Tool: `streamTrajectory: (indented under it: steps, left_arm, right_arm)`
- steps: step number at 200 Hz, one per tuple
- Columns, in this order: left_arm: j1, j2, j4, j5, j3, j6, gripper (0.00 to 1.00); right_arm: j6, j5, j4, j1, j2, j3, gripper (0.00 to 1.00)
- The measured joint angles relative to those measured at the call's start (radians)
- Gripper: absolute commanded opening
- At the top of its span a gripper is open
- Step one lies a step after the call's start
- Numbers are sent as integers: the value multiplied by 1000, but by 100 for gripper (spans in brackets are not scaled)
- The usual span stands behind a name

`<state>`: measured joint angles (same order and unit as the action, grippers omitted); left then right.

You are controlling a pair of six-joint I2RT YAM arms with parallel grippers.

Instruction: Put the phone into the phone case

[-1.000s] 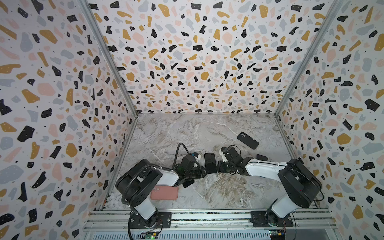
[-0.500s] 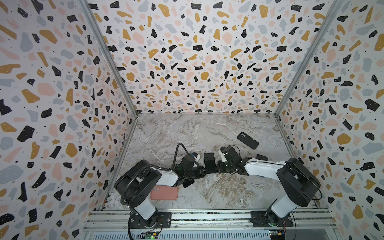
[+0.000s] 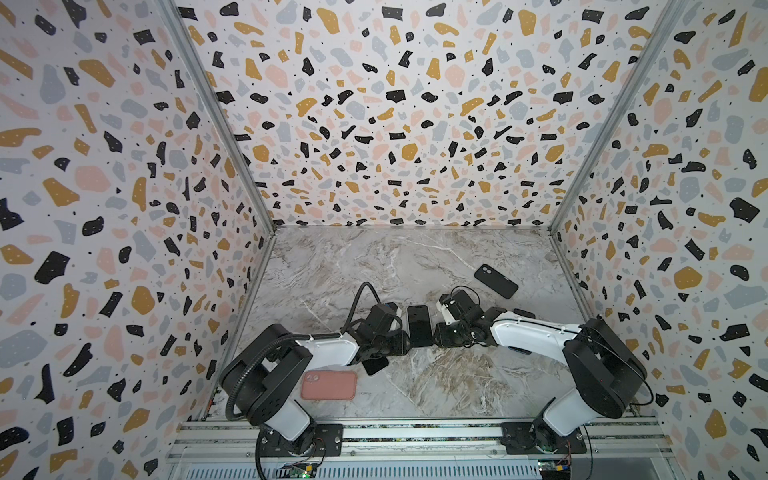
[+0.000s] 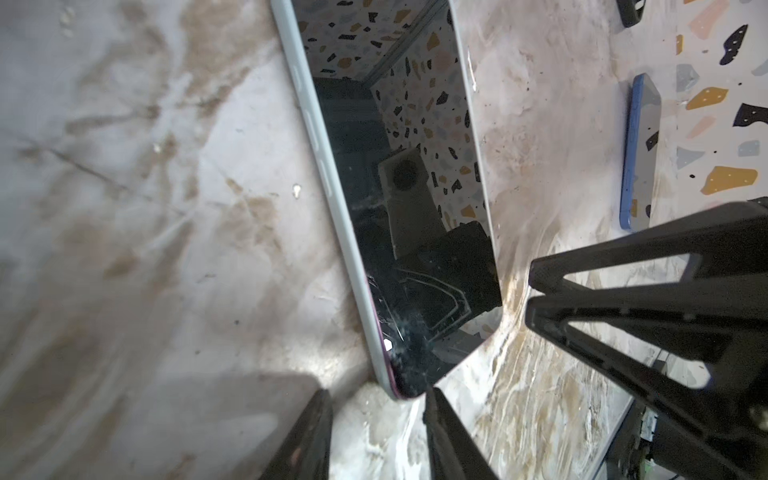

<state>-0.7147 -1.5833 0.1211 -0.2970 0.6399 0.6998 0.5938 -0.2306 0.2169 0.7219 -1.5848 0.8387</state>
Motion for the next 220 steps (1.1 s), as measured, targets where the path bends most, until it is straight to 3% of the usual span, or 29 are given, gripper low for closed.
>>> streamTrajectory:
  steps: [86,181,220]
  left_arm:
    - [-36,-18,-58,6,43,76,37]
    - [-39,-41,-24,-8,51,105,37]
    - [-39,-41,-15,-4,45,108,33]
  right_arm:
    - [106,-84,-25,4,-11,-17,43]
    - [124,-63,-30,13,-60,10,43]
    - [125,-60,-37,27,-71,19,41]
